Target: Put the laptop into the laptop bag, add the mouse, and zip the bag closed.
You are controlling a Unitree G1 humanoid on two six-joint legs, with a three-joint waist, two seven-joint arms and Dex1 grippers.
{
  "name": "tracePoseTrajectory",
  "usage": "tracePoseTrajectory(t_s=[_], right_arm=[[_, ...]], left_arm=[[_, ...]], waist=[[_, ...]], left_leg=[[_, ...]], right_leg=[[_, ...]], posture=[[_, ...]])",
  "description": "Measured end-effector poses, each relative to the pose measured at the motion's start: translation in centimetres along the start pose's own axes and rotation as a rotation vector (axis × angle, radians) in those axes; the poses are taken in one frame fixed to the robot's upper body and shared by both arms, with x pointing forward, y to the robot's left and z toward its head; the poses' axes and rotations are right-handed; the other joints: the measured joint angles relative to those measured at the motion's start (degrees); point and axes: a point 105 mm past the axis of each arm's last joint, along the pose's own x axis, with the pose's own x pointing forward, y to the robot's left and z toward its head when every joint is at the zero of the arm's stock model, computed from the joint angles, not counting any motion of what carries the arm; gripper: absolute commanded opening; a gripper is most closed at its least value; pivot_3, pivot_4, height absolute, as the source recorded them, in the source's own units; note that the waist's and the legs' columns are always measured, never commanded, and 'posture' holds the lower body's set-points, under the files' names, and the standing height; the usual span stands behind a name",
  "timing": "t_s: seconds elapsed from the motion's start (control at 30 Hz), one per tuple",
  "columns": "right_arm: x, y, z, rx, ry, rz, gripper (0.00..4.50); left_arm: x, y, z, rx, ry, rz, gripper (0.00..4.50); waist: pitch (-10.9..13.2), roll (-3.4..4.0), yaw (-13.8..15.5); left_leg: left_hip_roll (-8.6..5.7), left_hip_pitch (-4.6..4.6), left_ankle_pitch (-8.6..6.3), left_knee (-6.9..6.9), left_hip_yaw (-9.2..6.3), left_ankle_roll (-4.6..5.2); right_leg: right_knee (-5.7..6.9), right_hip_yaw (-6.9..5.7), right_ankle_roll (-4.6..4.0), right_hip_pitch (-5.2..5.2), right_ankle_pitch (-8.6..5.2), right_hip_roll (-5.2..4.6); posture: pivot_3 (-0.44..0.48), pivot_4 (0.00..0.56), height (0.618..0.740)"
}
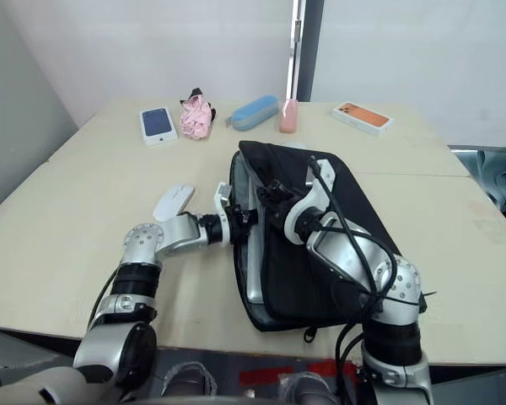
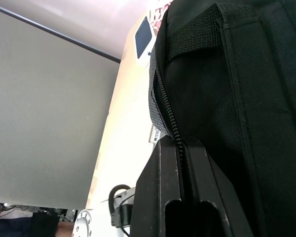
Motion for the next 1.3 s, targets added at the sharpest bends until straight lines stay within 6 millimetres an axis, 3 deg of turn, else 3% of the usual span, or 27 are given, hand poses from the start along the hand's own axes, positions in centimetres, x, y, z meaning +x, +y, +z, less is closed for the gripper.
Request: tracePoseTrajectory(t_s=[0.4, 0.47, 0.63, 0.8, 0.97, 1.3], right_arm=[[0.1, 0.0, 0.1, -0.011, 0.002, -0.004, 0.04], [0.0, -0.1, 0.1, -0.014, 0.003, -0.004, 0.00], [-0.2, -0.4, 0.2, -0.030, 0.006, -0.008, 0.00], [-0.5, -0.5, 0.5, -0.051, 0.006, -0.009, 0.00], [-0.7, -1.1, 1.1, -0.066, -0.002, -0.030, 0.00], [-1.6, -2.9, 2.7, -0.087, -0.026, -0.071, 0.00]], left_arm=[[0.5, -0.2, 0.2, 0.011, -0.031, 0.007, 0.39], [0.3, -0.1, 0.3, 0.012, -0.033, 0.011, 1.32], [-0.5, -0.2, 1.0, 0.040, -0.044, 0.016, 2.96], [-1.1, -0.8, 1.6, 0.057, -0.048, 0.005, 2.96], [-3.5, -1.8, 3.6, 0.084, -0.085, -0.019, 2.96], [-8.4, -3.4, 5.5, 0.216, -0.068, 0.003, 2.96]], waist=[[0.00, -0.01, -0.13], [0.00, -0.01, -0.13], [-0.01, -0.01, -0.11], [-0.01, -0.02, 0.01], [-0.01, -0.02, -0.03], [-0.02, -0.01, 0.24]], left_leg=[[-0.01, -0.05, 0.00, 0.06, 0.00, 0.02], [-0.01, -0.05, 0.00, 0.06, 0.00, 0.02], [-0.01, -0.05, 0.00, 0.07, -0.01, 0.03], [-0.04, -0.06, 0.00, 0.10, -0.02, 0.04], [-0.04, -0.06, -0.01, 0.10, -0.02, 0.03], [-0.06, -0.10, -0.01, 0.12, -0.06, 0.02]], right_leg=[[0.01, 0.01, 0.01, 0.00, 0.01, 0.01], [0.00, 0.02, 0.01, 0.00, 0.01, 0.01], [0.00, 0.01, 0.01, 0.00, 0.01, 0.01], [0.02, 0.01, 0.02, 0.01, 0.01, 0.01], [0.02, 0.01, 0.02, 0.01, 0.01, 0.02], [0.00, -0.05, 0.02, 0.01, 0.01, 0.08]], posture=[[0.000, 0.150, 0.740], [0.000, 0.150, 0.740], [0.000, 0.150, 0.740], [0.000, 0.150, 0.740], [0.000, 0.150, 0.740], [0.000, 0.150, 0.740]])
